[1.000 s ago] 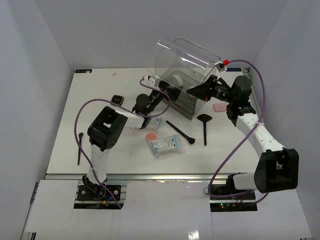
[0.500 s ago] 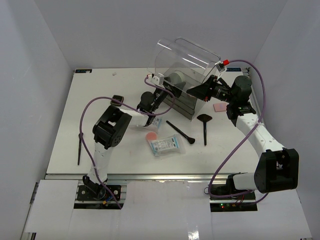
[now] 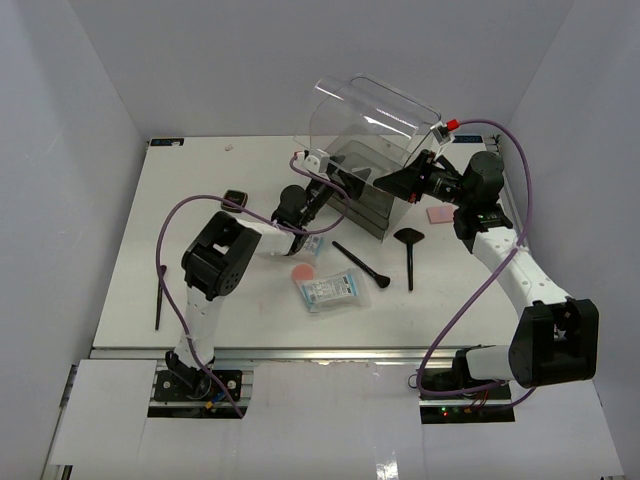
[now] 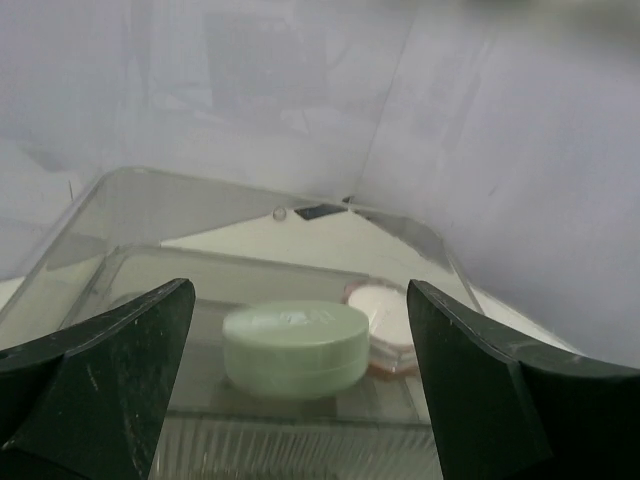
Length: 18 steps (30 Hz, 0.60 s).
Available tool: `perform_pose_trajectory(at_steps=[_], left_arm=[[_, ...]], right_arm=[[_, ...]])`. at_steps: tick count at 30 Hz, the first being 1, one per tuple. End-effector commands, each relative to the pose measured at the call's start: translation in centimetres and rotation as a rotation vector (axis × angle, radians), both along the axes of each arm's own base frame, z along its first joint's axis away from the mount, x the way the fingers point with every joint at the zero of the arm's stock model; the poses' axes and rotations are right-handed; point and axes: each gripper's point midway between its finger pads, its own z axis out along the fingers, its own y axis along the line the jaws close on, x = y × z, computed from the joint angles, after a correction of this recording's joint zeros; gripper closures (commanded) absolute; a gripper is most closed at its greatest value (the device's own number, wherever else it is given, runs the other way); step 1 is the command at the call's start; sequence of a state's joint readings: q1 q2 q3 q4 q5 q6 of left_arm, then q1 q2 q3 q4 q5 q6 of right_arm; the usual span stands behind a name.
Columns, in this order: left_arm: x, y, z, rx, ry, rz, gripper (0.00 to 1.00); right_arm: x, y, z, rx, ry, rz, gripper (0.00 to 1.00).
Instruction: Organize the makeup
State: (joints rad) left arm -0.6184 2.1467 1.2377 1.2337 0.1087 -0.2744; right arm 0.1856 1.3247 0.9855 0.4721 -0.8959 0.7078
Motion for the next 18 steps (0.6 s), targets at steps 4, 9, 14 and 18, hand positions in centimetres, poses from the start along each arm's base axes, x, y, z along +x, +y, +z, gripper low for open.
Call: perform_pose_trajectory(at_steps=[4, 9, 14, 18], left_arm=[[-3.5, 1.5, 1.2, 0.065, -0.035, -0.010, 0.02], [-5.3, 3.8, 0.4, 0.138, -0.025, 0.041, 0.02], [-6.8, 7.8, -1.4, 0.182, 0.082, 0.161, 0.02], [-6.1, 13.2, -3.9, 0.277, 0.284, 0.376, 0.02]], right_arm=[[-3.1, 0.7, 5.0, 0.027, -0.212, 0.092, 0.92], [-3.2, 0.7, 4.9, 0.024, -0.213, 0.091, 0.92], [-3.1, 0.7, 4.7, 0.020, -0.209, 0.091, 0.92], [-3.0, 0.7, 4.4, 0.013, -0.209, 0.087, 0.92]])
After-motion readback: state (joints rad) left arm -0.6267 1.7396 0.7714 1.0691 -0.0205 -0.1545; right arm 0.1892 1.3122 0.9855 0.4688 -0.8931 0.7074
